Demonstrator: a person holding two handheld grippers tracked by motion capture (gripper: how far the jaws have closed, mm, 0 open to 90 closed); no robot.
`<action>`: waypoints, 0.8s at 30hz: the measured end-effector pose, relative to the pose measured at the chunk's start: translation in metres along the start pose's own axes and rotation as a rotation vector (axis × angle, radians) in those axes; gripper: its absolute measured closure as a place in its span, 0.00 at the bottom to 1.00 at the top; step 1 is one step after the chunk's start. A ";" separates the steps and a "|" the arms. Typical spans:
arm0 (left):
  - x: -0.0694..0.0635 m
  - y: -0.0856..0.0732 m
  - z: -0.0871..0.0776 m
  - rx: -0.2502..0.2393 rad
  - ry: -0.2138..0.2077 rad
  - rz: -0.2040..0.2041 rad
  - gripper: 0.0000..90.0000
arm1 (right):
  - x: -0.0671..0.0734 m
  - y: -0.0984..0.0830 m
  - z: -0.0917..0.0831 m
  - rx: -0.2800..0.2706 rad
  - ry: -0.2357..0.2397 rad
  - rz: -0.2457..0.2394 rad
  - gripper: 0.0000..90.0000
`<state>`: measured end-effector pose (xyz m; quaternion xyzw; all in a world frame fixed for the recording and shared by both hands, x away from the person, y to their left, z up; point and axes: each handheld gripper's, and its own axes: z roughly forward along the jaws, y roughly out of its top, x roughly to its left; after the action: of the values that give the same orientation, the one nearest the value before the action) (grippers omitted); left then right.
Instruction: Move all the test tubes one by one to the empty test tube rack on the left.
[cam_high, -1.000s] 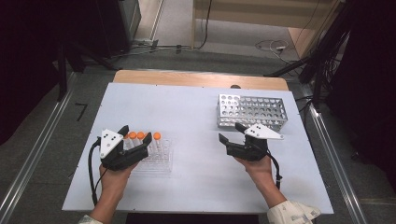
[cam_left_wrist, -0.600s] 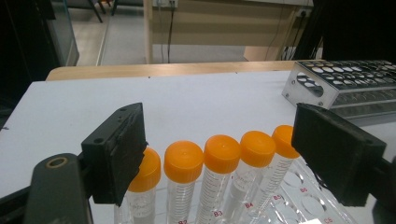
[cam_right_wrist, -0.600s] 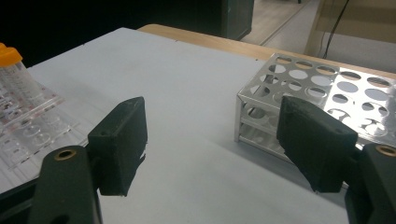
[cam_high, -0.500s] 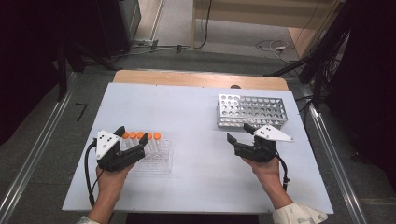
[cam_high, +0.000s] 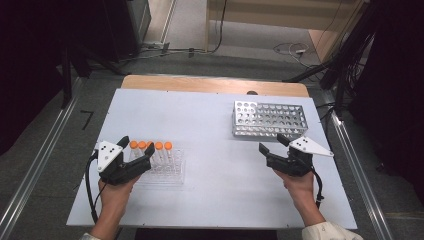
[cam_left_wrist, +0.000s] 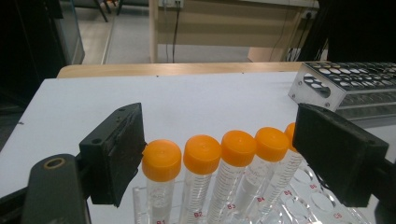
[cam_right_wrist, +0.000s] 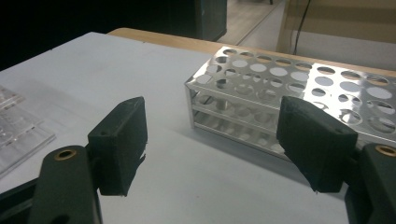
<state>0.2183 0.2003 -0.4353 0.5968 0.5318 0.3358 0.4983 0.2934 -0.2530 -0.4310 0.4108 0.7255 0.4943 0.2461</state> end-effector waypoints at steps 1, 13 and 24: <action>0.001 0.000 -0.001 -0.001 0.001 0.000 0.20 | -0.002 -0.001 -0.001 0.000 -0.007 0.000 0.26; 0.009 -0.004 -0.006 0.003 0.017 -0.012 0.20 | -0.019 -0.010 -0.016 0.002 -0.070 0.010 0.26; 0.017 -0.009 -0.012 0.015 0.038 -0.018 0.20 | -0.042 -0.024 -0.038 0.012 -0.152 0.047 0.26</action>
<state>0.2075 0.2191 -0.4430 0.5892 0.5489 0.3384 0.4868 0.2782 -0.3120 -0.4401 0.4654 0.6978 0.4632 0.2865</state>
